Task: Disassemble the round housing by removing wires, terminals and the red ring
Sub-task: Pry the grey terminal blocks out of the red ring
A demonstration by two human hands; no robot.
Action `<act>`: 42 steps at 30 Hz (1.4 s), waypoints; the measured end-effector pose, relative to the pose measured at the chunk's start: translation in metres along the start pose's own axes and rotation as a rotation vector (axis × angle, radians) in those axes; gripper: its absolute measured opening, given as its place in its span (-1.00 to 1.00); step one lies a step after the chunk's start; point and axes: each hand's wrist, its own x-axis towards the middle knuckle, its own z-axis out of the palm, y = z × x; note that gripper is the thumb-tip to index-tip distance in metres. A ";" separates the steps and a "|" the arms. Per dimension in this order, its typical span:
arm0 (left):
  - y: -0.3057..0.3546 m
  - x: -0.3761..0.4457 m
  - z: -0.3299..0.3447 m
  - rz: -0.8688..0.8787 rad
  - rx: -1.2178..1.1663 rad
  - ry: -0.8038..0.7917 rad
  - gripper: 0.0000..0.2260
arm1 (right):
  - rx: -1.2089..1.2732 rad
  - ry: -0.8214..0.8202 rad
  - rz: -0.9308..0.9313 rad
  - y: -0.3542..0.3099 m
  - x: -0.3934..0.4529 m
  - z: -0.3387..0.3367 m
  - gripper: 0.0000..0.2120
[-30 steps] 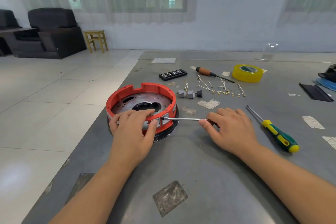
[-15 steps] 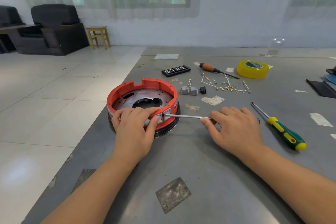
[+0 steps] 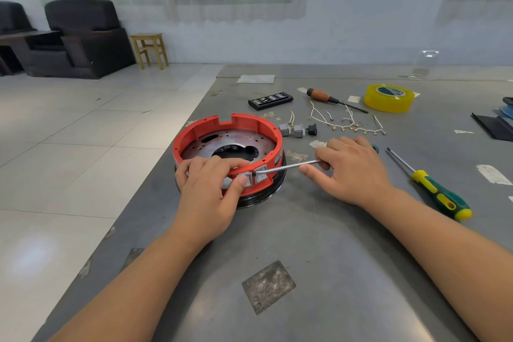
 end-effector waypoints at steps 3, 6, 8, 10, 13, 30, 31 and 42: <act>0.001 -0.001 -0.002 0.003 0.000 -0.017 -0.70 | 0.035 -0.022 -0.040 0.002 0.007 0.005 -0.42; 0.002 -0.002 -0.004 0.026 -0.012 -0.033 -0.68 | 0.054 -0.061 -0.062 0.005 0.013 0.011 -0.40; 0.002 -0.002 -0.005 0.034 -0.020 -0.038 -0.68 | 0.068 -0.069 -0.081 0.007 0.019 0.013 -0.39; 0.002 -0.002 -0.005 0.035 -0.023 -0.039 -0.69 | 0.077 -0.070 -0.098 0.008 0.023 0.015 -0.39; 0.000 -0.003 -0.004 0.034 -0.022 -0.037 -0.69 | 0.074 -0.065 -0.112 0.007 0.025 0.019 -0.39; -0.002 -0.001 0.002 0.001 -0.022 0.026 -0.70 | -0.042 -0.062 0.148 -0.011 -0.030 -0.004 -0.41; -0.002 -0.001 0.002 -0.001 -0.015 0.028 -0.70 | -0.056 -0.065 0.151 -0.013 -0.031 -0.006 -0.41; -0.005 0.002 0.004 -0.052 0.041 0.039 -0.66 | -0.130 -0.132 0.162 -0.030 -0.030 -0.019 -0.42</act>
